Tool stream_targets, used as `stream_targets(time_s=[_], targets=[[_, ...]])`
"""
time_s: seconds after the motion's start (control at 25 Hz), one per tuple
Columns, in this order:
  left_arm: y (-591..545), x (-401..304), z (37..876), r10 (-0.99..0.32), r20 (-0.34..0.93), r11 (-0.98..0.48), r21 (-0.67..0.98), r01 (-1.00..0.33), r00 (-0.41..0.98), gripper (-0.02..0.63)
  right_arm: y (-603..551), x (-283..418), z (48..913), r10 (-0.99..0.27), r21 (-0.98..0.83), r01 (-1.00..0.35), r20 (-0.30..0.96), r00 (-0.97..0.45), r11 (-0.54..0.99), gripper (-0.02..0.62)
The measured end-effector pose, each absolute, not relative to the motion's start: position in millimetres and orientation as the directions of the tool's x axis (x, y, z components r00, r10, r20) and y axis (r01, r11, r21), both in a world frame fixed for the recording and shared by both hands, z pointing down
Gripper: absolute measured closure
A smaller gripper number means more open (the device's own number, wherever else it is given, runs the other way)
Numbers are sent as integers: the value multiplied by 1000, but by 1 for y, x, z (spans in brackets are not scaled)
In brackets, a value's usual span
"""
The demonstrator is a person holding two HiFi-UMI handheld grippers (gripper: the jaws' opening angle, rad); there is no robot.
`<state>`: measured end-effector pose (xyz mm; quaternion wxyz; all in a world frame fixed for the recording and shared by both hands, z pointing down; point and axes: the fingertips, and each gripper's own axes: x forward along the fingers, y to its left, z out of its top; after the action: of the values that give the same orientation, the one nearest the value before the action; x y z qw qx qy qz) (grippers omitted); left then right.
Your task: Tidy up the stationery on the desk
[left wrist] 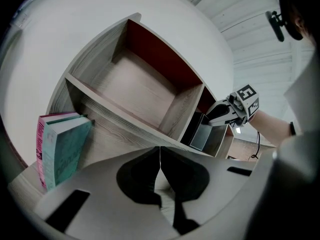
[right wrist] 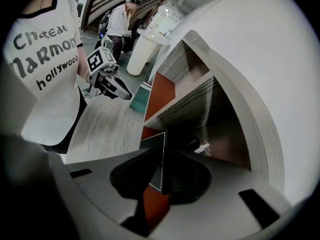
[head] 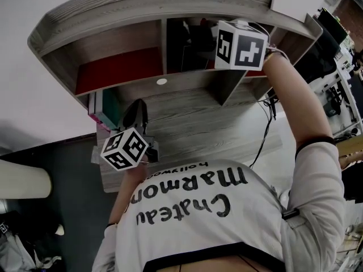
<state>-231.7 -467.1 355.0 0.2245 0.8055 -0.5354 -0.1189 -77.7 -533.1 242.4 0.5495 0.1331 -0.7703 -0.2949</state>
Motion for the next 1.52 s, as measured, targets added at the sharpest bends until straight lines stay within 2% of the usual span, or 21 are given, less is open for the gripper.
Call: stream_targets(time_s=[0.36, 0.64, 0.92, 1.08, 1.2, 1.36, 1.52], targets=[[-458, -243, 353, -922, 48, -315, 484, -817, 384, 589, -533, -78, 242, -557, 630, 98, 740, -377, 770, 505], [-445, -260, 357, -927, 61, -296, 482, -825, 369, 589, -537, -80, 235, -637, 706, 57, 667, -386, 705, 452], [-422, -277, 360, -929, 67, -293, 466, -835, 364, 589, -530, -78, 215, -721, 782, -36, 554, -417, 622, 480], [-409, -282, 361, -928, 62, -304, 445, -842, 367, 589, -514, -78, 192, -767, 801, -203, 414, -491, 563, 500], [-402, -275, 363, -922, 65, -318, 435, -842, 382, 589, -495, -71, 184, -781, 736, -384, 308, -543, 557, 557], [-392, -260, 359, -912, 62, -347, 413, -842, 406, 589, -470, -49, 202, -789, 504, -634, 178, -589, 587, 558], [-381, -236, 353, -902, 55, -374, 397, -838, 429, 589, -446, -28, 246, -804, 270, -758, 147, -577, 593, 565]])
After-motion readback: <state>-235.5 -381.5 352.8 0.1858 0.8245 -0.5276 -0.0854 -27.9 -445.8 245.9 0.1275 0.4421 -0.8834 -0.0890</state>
